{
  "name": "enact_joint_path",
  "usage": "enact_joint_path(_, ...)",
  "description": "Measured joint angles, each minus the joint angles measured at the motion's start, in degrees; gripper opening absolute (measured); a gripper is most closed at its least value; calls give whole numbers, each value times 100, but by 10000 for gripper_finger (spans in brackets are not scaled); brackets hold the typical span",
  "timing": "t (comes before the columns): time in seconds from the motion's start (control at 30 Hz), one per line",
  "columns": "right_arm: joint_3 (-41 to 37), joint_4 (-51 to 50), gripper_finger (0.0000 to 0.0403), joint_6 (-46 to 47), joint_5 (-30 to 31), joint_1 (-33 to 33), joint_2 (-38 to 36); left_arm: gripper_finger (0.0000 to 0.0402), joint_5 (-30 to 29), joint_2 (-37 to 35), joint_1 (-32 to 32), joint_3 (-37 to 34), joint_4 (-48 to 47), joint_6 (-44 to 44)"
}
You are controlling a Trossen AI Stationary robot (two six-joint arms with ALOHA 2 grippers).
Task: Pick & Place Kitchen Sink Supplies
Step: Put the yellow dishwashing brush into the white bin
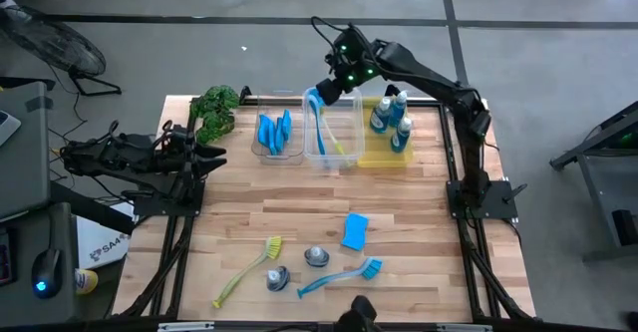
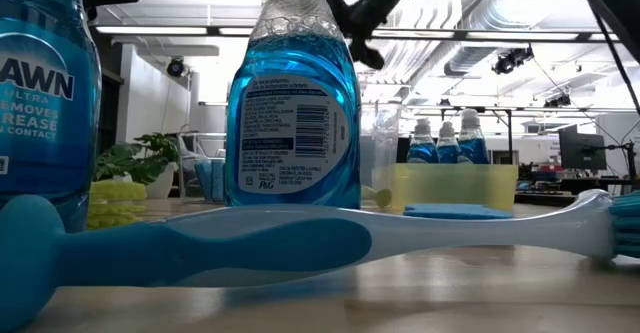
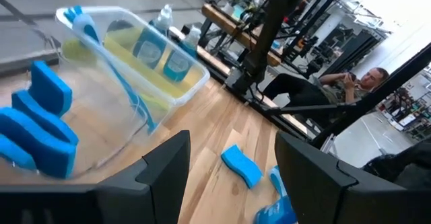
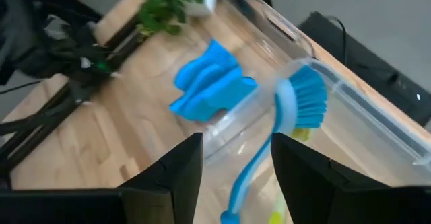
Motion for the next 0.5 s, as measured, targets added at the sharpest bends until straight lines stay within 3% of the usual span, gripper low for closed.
enact_joint_path(0.17,0,-126,169,-65,166,209,-391,214,348,5,0,0,-313,-291)
enact_joint_path(0.5,2,-994,169,83,1231,782,-922,214,1424,110,-1,2,-784,-432)
